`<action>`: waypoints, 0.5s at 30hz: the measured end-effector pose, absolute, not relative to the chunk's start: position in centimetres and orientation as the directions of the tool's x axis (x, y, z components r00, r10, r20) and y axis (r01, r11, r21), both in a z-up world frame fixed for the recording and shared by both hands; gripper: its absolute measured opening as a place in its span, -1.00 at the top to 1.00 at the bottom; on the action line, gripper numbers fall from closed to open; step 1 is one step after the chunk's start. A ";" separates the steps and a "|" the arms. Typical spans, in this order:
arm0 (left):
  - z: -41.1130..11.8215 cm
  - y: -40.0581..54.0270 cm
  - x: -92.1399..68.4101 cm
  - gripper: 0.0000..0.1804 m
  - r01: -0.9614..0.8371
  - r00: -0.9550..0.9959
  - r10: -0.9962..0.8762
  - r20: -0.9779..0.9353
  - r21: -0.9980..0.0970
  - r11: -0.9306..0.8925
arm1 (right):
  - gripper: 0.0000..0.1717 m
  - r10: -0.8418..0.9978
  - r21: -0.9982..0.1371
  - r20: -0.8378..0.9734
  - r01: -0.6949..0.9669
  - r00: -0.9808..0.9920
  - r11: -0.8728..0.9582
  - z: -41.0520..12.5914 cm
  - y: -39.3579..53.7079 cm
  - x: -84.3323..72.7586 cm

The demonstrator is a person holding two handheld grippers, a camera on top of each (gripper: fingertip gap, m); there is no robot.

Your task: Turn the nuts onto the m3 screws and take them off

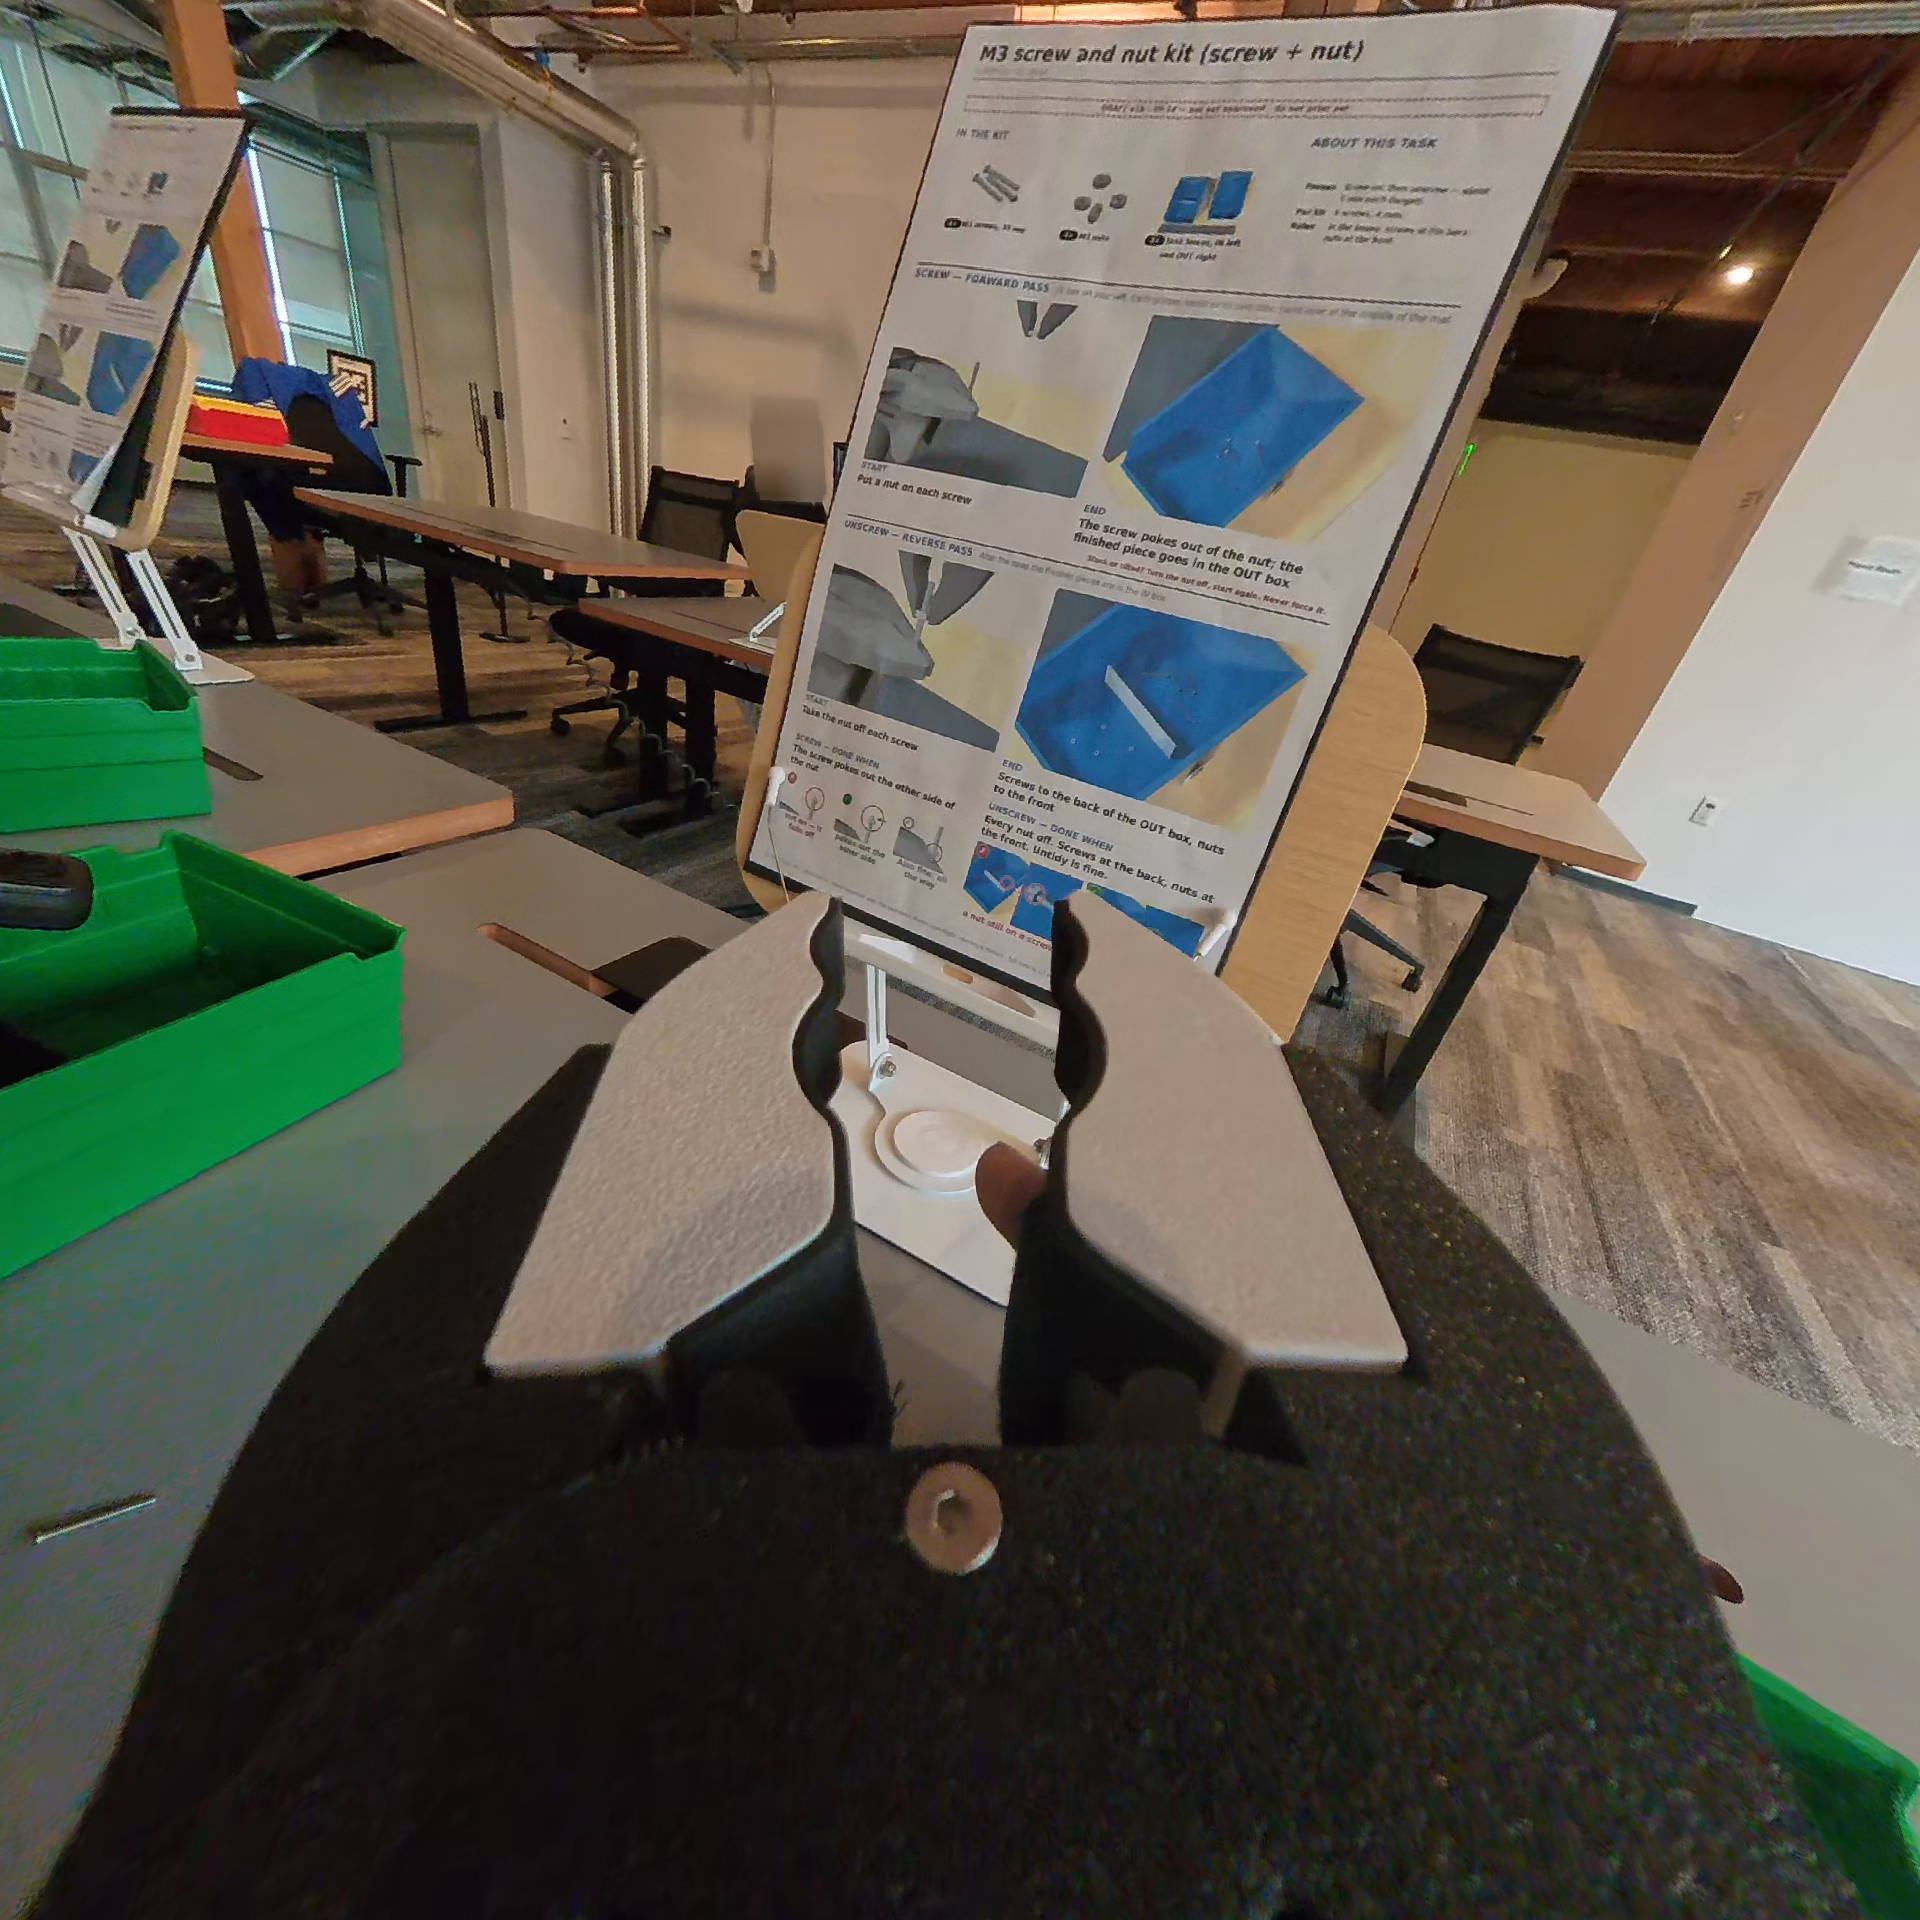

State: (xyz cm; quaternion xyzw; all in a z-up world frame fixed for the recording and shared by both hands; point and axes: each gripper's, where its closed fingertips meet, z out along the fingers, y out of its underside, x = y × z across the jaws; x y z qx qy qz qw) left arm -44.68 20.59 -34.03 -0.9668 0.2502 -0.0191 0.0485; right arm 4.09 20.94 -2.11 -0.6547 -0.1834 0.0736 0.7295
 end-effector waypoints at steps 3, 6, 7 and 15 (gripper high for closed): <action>-33.8 20.2 -44.7 0.94 -0.488 0.870 -0.492 0.020 -0.095 -0.868 | 0.57 0.345 -0.982 0.170 0.131 0.923 0.133 -2.1 20.9 4.3; -32.1 20.1 -44.8 0.94 -0.492 0.869 -0.496 -0.002 -0.127 -0.861 | 0.57 0.344 -0.983 0.166 0.127 0.924 0.135 -2.0 20.8 4.4; -31.1 20.1 -44.7 0.94 -0.498 0.865 -0.501 -0.018 -0.150 -0.854 | 0.57 0.343 -0.983 0.166 0.126 0.925 0.135 -2.0 20.8 4.4; -21.3 18.7 -31.6 0.95 -0.699 0.656 -0.749 -0.094 -0.448 -0.557 | 0.57 0.360 -0.980 0.184 0.145 0.914 0.134 -2.0 20.7 3.7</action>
